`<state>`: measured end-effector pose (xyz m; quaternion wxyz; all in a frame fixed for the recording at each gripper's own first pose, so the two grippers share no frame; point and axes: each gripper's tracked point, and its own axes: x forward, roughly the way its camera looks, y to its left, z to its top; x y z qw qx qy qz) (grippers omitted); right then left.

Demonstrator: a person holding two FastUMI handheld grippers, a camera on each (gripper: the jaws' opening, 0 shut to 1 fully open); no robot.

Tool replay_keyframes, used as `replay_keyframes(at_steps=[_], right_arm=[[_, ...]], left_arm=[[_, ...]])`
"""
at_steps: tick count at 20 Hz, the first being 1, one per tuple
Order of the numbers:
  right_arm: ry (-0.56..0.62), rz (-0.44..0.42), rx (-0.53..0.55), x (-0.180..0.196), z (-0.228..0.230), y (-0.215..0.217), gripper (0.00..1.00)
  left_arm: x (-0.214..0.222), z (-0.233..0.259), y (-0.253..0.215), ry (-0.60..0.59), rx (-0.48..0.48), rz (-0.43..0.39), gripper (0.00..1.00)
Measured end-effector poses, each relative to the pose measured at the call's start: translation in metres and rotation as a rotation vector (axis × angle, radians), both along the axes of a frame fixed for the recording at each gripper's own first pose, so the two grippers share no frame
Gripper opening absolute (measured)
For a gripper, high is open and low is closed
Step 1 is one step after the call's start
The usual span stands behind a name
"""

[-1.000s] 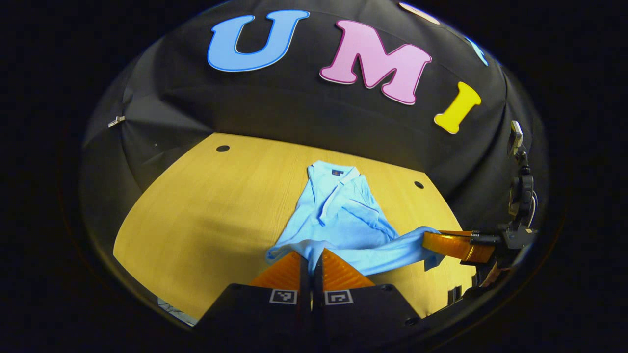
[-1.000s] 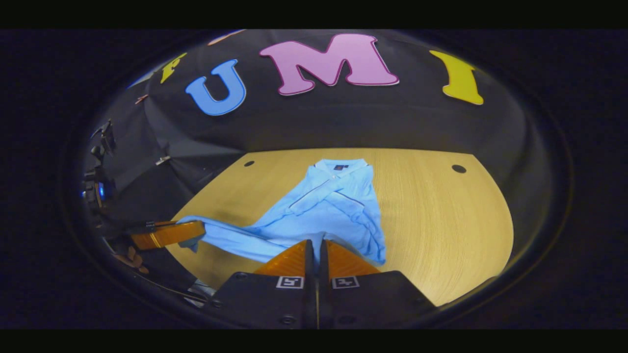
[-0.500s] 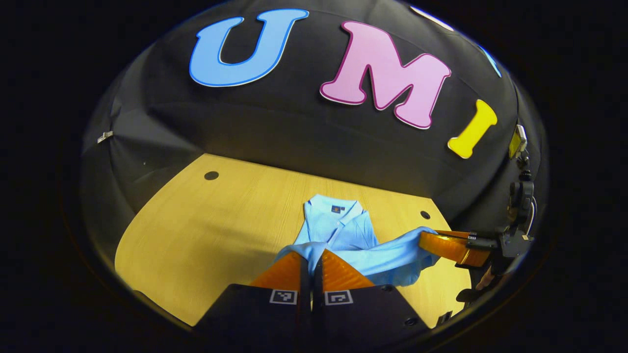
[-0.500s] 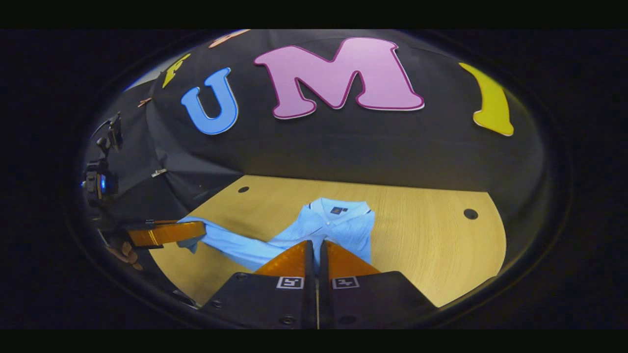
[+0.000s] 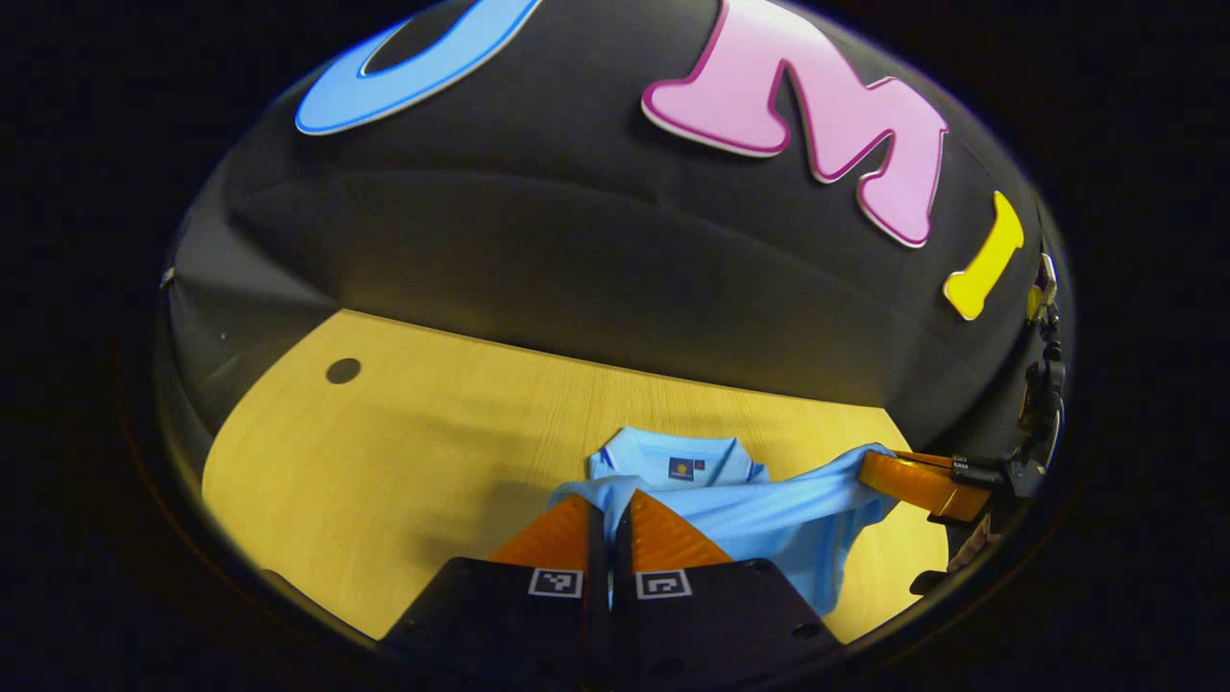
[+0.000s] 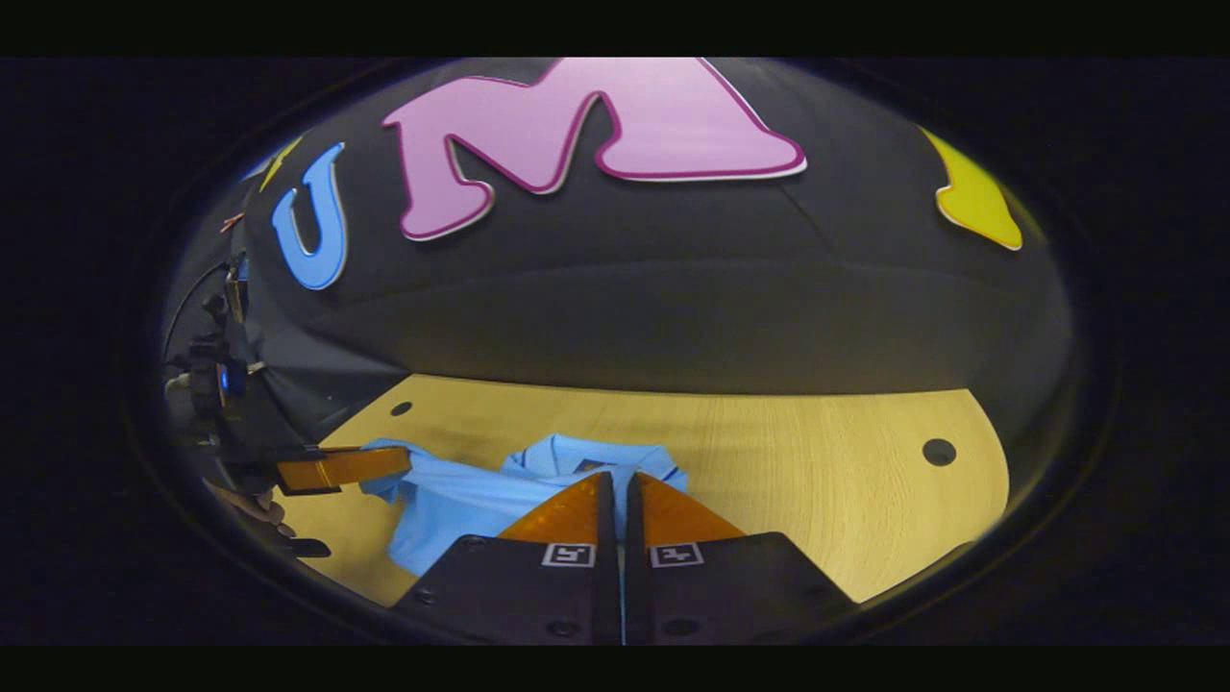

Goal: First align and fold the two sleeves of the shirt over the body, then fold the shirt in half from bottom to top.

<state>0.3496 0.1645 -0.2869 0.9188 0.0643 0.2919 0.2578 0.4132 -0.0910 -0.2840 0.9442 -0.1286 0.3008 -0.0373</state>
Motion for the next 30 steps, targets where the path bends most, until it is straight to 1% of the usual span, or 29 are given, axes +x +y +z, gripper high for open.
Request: replay_keyframes(at_steps=[1,2,3,5,6,8,9,10,13,16,18,21,24,27,28,30], right_arm=[[-0.002,-0.005,-0.014,0.011,-0.013,0.001,0.06],[0.003,-0.012,-0.029,0.018,-0.029,0.001,0.0],[0.015,-0.02,-0.04,0.023,-0.045,0.002,0.03],[0.038,-0.05,-0.094,0.033,-0.079,-0.001,0.11],[0.045,-0.064,-0.104,0.036,-0.085,-0.007,0.28],[0.041,-0.103,-0.089,0.04,-0.083,-0.015,0.64],[0.025,-0.121,-0.07,0.041,-0.073,-0.021,0.82],[0.007,-0.141,-0.067,0.042,-0.067,-0.026,1.0],[-0.064,-0.179,-0.085,0.032,-0.035,-0.048,0.98],[-0.121,-0.21,-0.092,0.004,0.004,-0.065,0.98],[-0.157,-0.239,-0.077,-0.021,0.033,-0.075,0.98],[-0.217,-0.266,-0.043,-0.07,0.085,-0.087,0.98],[-0.269,-0.263,-0.033,-0.127,0.132,-0.098,0.98],[-0.3,-0.256,-0.017,-0.18,0.167,-0.104,0.98],[-0.312,-0.252,-0.016,-0.197,0.176,-0.107,0.98],[-0.316,-0.229,-0.019,-0.227,0.185,-0.108,0.98]], left_arm=[[0.014,-0.014,-0.002,0.003,0.004,-0.014,0.06],[0.025,-0.029,-0.004,0.015,0.014,-0.021,0.06],[0.036,-0.042,-0.003,0.023,0.026,-0.018,0.06],[0.049,-0.06,0.003,0.018,0.069,0.008,0.15],[0.053,-0.065,0.005,0.013,0.082,0.011,0.32],[0.054,-0.057,0.01,-0.012,0.102,0.036,0.66],[0.047,-0.037,0.013,-0.045,0.098,0.035,0.83],[0.049,-0.029,0.013,-0.085,0.102,0.051,1.0],[0.031,0.021,0.016,-0.193,0.109,0.074,0.97],[-0.004,0.077,0.018,-0.299,0.159,0.081,0.97],[-0.035,0.113,0.013,-0.36,0.175,0.066,0.97],[-0.097,0.159,0.006,-0.418,0.168,0.058,0.97],[-0.166,0.193,0.006,-0.475,0.163,0.051,0.97],[-0.232,0.209,0.008,-0.486,0.188,0.048,0.97],[-0.253,0.213,0.008,-0.488,0.182,0.051,0.97],[-0.291,0.216,0.008,-0.486,0.142,0.085,0.97]])
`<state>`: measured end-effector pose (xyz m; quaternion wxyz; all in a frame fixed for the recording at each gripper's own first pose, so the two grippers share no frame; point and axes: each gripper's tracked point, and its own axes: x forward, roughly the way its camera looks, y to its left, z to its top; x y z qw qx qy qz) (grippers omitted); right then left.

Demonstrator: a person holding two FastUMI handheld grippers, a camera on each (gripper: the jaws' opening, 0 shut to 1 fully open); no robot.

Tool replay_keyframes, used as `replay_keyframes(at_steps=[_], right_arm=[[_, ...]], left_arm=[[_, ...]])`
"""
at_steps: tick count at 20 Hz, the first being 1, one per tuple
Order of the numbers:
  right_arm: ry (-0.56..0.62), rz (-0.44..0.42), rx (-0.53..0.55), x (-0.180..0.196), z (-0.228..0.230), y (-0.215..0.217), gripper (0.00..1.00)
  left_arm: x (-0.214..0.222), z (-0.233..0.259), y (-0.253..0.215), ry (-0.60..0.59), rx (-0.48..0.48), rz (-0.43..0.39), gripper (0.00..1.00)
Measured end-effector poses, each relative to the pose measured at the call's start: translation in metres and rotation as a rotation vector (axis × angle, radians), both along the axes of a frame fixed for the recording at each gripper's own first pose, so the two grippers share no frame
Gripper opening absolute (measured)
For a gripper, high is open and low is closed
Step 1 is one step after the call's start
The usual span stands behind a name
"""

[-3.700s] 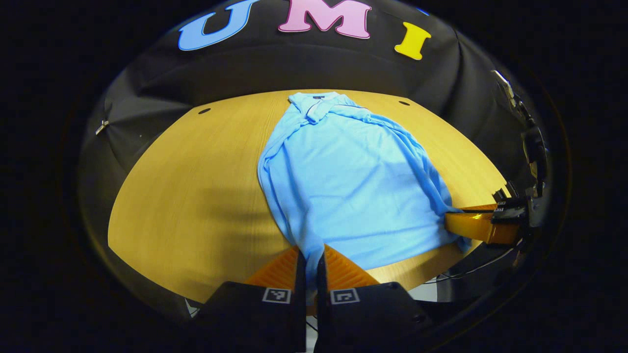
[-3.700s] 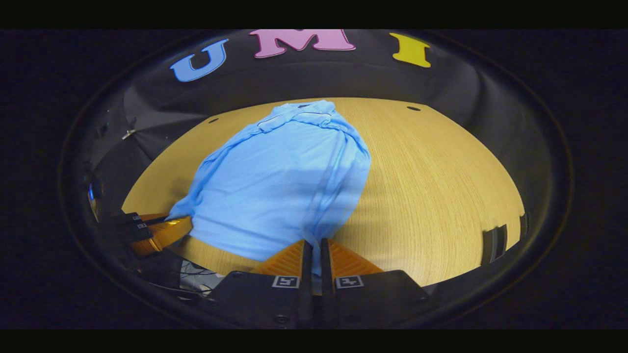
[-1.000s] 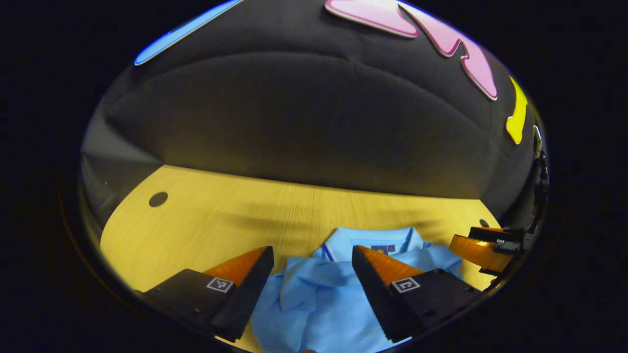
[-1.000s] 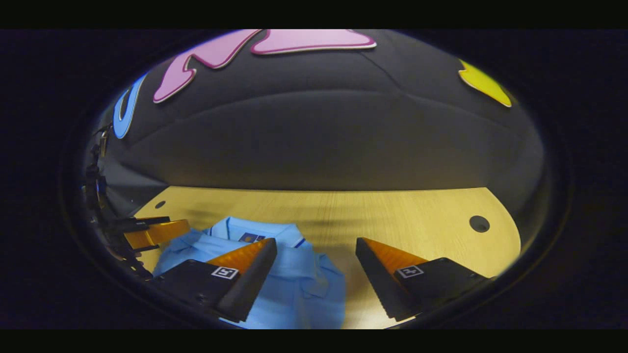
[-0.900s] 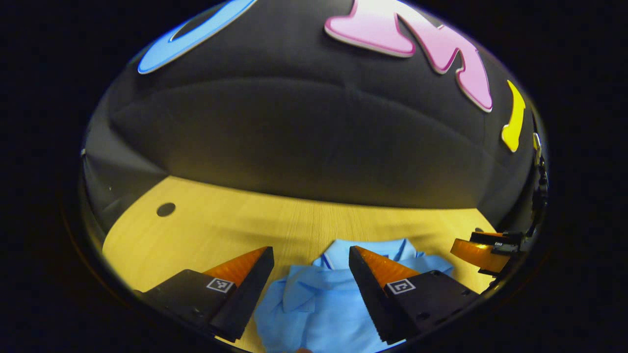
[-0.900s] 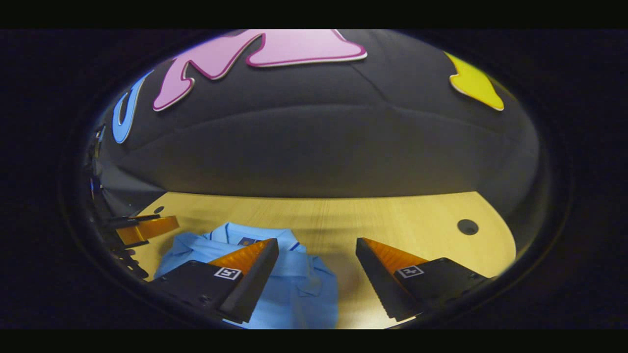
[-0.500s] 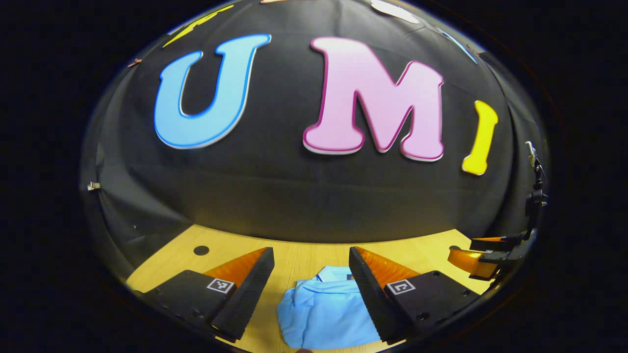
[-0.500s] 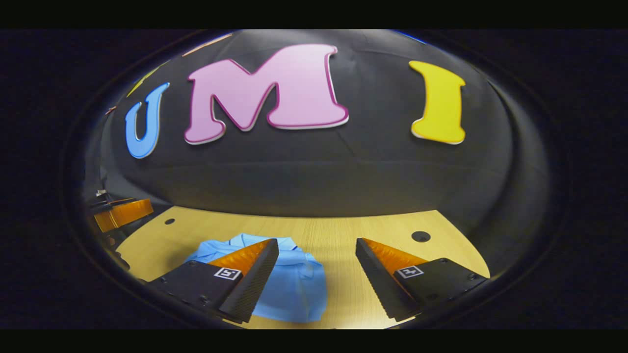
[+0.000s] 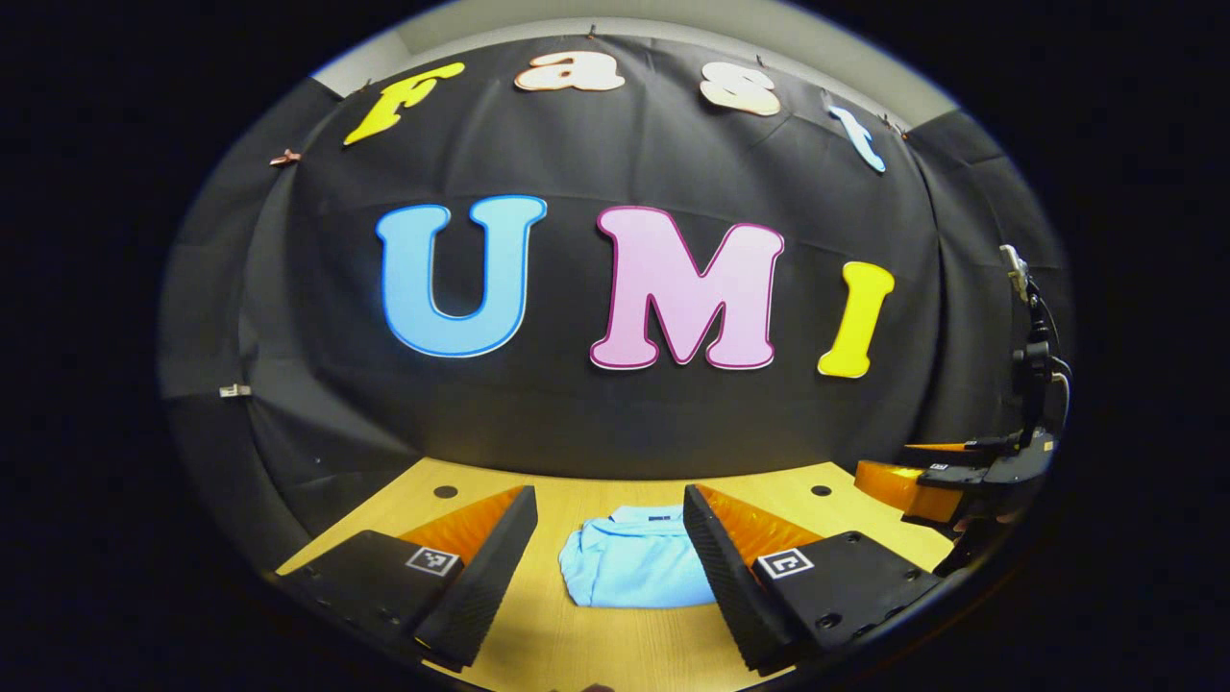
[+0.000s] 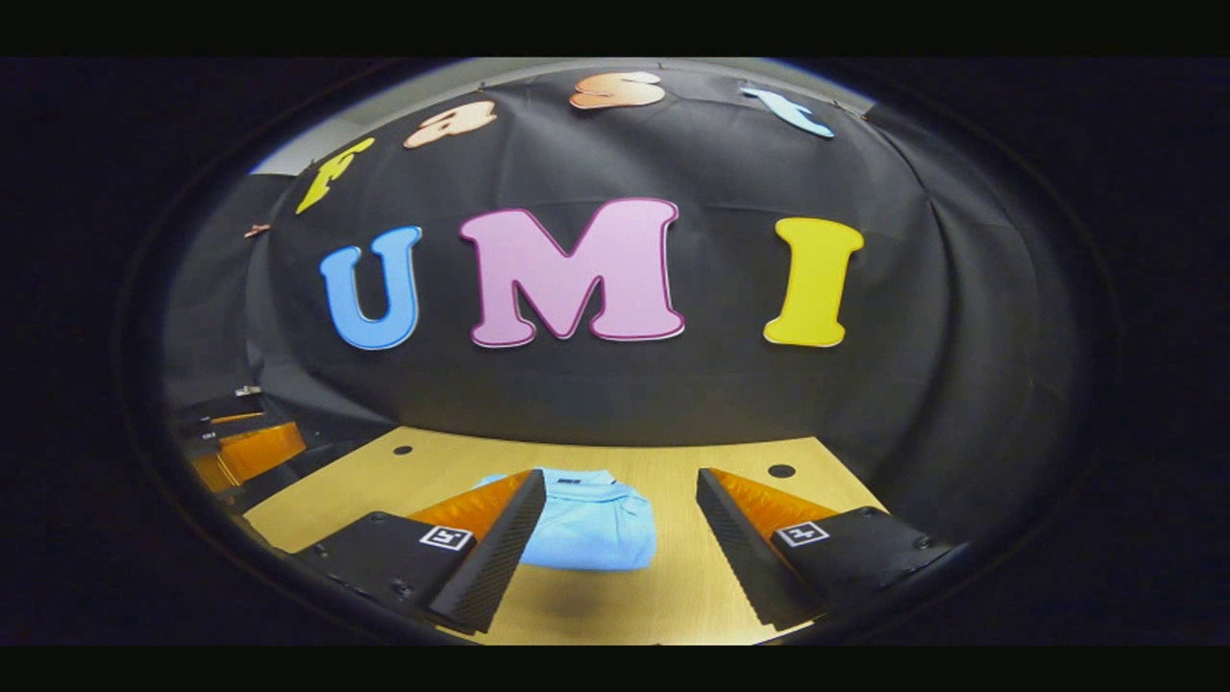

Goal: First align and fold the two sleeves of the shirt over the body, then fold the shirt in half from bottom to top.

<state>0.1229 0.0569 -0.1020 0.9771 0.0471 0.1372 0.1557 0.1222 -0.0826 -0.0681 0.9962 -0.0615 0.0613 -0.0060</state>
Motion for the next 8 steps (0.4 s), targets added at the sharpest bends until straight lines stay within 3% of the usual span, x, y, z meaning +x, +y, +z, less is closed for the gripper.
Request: replay_keyframes(at_steps=[3,8], right_arm=[[0.005,0.013,0.025,-0.045,0.01,-0.003,0.98],[-0.005,0.028,0.021,-0.093,0.011,-0.011,0.98]], left_arm=[[-0.056,-0.005,-0.002,0.001,-0.049,0.015,0.97],[-0.119,-0.016,-0.004,0.026,-0.012,0.001,0.97]])
